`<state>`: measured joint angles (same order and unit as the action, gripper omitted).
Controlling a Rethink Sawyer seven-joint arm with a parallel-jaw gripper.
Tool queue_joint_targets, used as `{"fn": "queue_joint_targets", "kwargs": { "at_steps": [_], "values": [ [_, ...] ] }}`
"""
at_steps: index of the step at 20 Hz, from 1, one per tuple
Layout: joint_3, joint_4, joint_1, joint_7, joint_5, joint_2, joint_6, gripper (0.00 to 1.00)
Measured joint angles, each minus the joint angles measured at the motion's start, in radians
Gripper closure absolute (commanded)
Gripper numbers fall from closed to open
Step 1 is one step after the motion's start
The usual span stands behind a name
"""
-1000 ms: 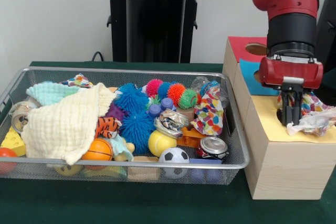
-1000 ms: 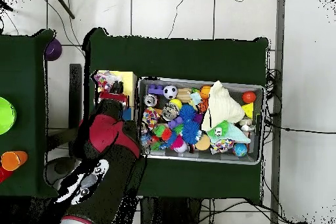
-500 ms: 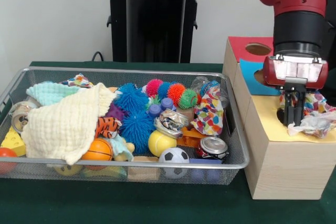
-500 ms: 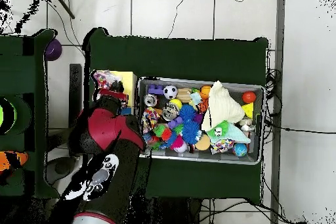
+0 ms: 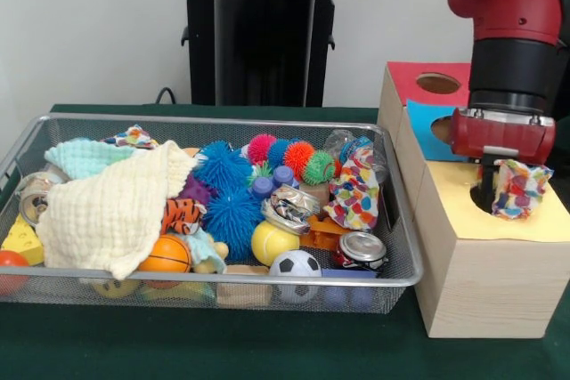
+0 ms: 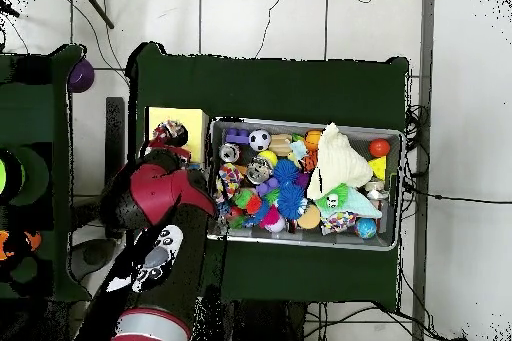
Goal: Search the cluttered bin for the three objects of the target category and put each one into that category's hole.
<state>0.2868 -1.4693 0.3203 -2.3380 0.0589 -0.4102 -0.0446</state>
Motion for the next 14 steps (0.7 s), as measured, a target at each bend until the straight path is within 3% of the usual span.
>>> {"fn": "queue_joint_targets", "kwargs": {
  "at_steps": [8,14],
  "values": [
    [-0.002,0.047,0.001,0.000,-0.021,-0.008,-0.163,1.00],
    [-0.002,0.074,0.002,0.000,-0.027,-0.005,-0.227,1.00]
  ]
}}
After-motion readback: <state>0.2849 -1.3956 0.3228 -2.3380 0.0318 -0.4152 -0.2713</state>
